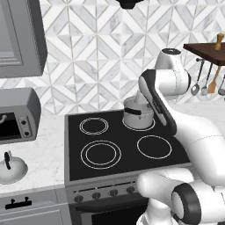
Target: Pick the kettle from the counter and place it on a stove burner. Then turn the burner on.
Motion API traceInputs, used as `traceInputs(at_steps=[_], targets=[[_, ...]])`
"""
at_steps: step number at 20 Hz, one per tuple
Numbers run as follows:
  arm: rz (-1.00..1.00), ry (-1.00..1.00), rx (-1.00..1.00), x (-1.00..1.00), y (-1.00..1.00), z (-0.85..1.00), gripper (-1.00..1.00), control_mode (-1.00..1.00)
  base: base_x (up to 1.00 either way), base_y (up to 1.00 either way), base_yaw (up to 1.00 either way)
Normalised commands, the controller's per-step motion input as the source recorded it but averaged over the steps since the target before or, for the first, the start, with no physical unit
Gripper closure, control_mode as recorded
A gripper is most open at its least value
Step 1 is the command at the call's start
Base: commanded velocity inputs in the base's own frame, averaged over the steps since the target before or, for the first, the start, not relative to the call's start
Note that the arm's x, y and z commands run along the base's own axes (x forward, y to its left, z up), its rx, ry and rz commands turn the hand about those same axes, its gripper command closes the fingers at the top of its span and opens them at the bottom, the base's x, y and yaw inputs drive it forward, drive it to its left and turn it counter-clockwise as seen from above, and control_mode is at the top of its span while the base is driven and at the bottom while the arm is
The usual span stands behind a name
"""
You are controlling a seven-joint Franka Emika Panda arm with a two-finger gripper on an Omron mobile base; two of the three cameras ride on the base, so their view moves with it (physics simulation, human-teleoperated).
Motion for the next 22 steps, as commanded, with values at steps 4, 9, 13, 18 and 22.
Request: traceInputs(at_steps=[4,9,13,18,22], targets=[[0.00,-0.04,0.00,-0.14,0.00,0.00,-1.00,-1.00,0.00,0.00,0.00],[0.00,-0.12,0.00,-0.42,0.81,0.00,-1.00,-1.00,0.00,0.00,0.00],[0.00,-0.15,0.00,-0.44,1.00,0.00,-1.00,-1.00,0.00,0.00,0.00],[0.04,-0.05,0.02,-0.48,1.00,0.00,-1.00,-1.00,0.00,0.00,0.00],[0.05,-0.06,0.02,-0.49,1.00,0.00,-1.00,-1.00,0.00,0.00,0.00]])
